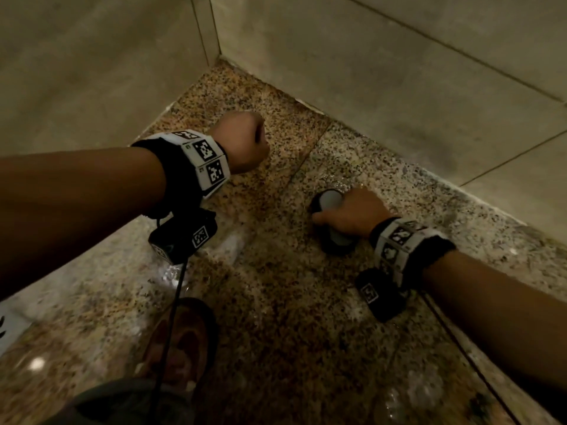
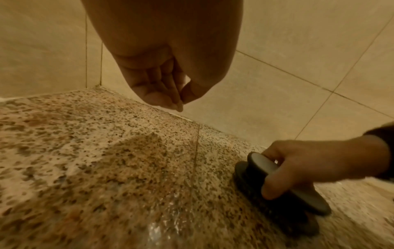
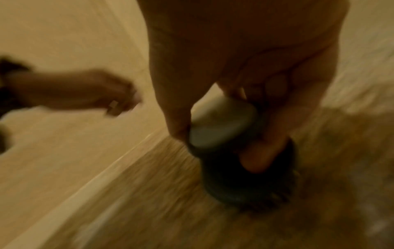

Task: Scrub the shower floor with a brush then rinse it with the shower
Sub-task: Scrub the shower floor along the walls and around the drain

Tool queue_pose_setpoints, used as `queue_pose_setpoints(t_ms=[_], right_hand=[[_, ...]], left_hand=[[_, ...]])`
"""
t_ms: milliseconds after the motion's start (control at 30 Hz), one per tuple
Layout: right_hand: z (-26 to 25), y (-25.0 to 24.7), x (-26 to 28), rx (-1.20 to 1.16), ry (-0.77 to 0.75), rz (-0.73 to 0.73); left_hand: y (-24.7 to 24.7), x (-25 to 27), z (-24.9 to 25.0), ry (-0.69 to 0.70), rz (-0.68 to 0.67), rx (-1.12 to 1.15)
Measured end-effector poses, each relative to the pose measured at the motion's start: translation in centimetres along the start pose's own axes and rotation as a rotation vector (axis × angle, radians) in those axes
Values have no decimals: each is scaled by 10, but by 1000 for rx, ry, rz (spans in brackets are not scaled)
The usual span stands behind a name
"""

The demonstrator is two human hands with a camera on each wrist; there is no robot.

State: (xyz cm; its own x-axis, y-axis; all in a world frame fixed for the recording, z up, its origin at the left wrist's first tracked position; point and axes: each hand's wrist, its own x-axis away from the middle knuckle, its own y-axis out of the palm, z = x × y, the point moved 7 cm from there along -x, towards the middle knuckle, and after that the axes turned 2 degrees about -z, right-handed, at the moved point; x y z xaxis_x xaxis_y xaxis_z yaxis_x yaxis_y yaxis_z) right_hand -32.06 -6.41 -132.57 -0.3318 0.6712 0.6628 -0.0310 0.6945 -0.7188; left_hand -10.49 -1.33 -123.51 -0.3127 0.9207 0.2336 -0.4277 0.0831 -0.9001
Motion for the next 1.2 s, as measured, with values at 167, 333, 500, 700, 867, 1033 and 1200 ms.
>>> queue_pose_setpoints(t_ms=[167,333,500,700,867,1033,1200], right_hand=[[-85,40,-8,-79,-161,16],[-188,72,11,-22,-467,-64],[-208,52,42,-15,-604,17],[-63,-20,2,134,-86,-7],[-26,-6,27,208,-42,-153],[-92,31,40,101,-267,-213],[-44,2,35,-153,-158,-96]], left_hand=[[0,-1,-8,-26,38,3],[-1,9,-28,-63,70,11],[-4,17,-46,-95,44,4],[0,1,-27,-38,-6,-29],[12,-25,29,96,-40,-46],[20,-41,92,236,-32,-37],[14,-59,130,336,24,-21]])
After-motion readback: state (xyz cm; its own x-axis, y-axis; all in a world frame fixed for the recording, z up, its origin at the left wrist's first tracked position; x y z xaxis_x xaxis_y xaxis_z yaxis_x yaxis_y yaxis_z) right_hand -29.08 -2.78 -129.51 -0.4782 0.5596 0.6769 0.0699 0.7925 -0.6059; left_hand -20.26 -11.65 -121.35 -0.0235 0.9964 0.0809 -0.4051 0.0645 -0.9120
